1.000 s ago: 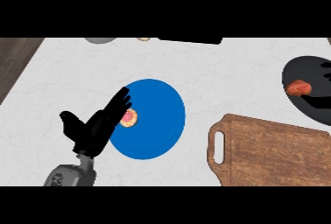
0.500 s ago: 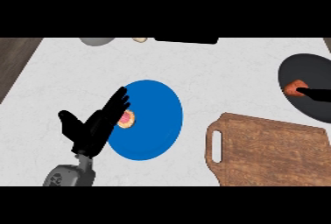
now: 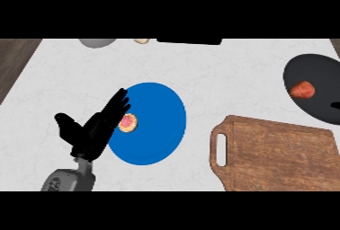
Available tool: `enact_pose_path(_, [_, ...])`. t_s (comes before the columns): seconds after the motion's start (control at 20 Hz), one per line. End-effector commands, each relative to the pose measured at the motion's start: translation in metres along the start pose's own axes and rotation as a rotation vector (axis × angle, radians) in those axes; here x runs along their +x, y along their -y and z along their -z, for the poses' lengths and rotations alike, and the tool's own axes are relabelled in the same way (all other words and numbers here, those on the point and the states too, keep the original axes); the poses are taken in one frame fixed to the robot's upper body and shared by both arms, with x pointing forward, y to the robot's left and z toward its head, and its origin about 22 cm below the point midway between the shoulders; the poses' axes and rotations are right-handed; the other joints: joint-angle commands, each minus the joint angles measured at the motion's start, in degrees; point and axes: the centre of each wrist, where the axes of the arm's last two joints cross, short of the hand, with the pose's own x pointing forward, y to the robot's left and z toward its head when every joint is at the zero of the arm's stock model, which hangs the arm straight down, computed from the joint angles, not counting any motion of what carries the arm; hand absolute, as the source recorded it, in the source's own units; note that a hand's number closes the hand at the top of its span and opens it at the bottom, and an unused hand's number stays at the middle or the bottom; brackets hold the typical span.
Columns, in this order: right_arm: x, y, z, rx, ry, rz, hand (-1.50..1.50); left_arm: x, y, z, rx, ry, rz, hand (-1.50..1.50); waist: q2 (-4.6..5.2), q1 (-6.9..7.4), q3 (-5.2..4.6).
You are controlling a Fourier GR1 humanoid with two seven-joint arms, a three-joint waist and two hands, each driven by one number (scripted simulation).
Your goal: Pick the sweet potato from the cutting board and place it in the pan
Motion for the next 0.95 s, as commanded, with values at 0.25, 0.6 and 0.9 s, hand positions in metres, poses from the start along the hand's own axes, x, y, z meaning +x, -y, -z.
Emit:
enact_pose_path(0.25, [-0.004,0.061,-0.035,0.168,0.013,0.113,-1.5,-0.007,0.003,-0.003,0.019,-0.005,-0.001,0.0,-0.41,-1.21,0.08])
enact_pose_path(0.6, [-0.012,0.074,-0.052,0.198,0.039,0.114,-1.5,0.001,-0.004,-0.003,0.021,0.006,-0.016,0.0,-0.76,-1.53,0.18])
enact_pose_path(0.9, [-0.015,0.08,-0.06,0.201,0.012,0.104,-1.5,-0.007,0.0,-0.007,0.011,-0.008,-0.006,0.0,-0.76,-1.19,0.26])
